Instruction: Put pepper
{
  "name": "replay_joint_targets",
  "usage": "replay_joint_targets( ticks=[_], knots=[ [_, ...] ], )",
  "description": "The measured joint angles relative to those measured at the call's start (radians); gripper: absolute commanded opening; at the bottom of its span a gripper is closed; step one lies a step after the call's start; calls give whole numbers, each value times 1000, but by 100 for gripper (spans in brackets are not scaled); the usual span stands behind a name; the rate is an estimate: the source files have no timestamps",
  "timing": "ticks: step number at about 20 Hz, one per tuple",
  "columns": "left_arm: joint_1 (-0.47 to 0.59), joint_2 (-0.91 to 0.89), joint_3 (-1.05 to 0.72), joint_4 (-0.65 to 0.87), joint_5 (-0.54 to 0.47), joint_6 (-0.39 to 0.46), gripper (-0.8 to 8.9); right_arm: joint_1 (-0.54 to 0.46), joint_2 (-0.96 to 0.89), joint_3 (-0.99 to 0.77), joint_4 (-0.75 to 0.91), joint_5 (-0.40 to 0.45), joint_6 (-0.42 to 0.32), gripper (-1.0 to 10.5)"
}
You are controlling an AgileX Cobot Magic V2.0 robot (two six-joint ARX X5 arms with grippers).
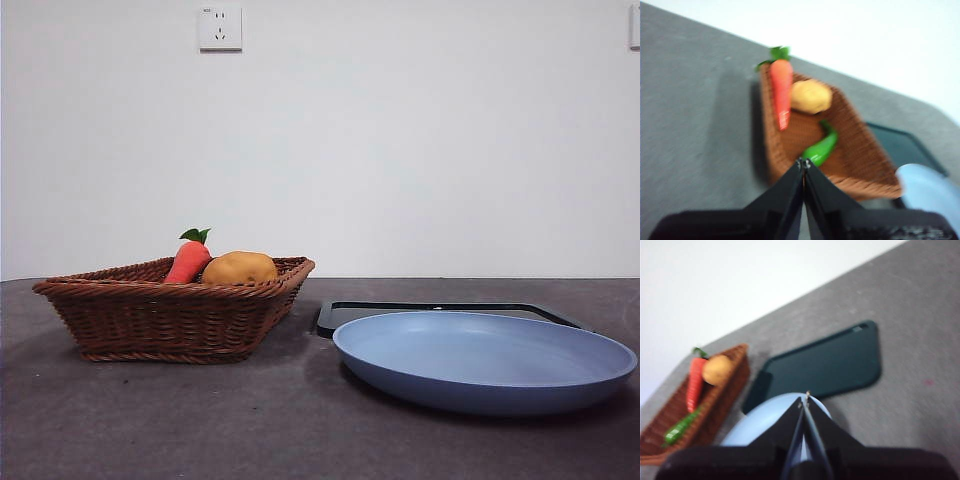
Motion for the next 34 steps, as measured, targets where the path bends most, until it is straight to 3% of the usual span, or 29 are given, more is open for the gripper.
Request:
replay_joint_targets(
  ticks=[7,12,20,29,32,34],
  knots=[
    [0,85,181,-68,68,-15,6,0,150,176,2,-50,6,5],
    [0,251,322,-150,170,29,6,8,303,336,-129,-125,-38,5],
    [0,495,549,-346,285,216,6,51,531,663,-483,-159,-259,5],
    [-50,644,760,-665,315,457,6,151,756,927,-940,-153,-552,5],
    [-61,651,765,-690,316,494,9,175,769,927,-971,-103,-594,15],
    [-61,651,765,-690,319,500,27,175,769,927,-968,-103,-597,84]
  ],
)
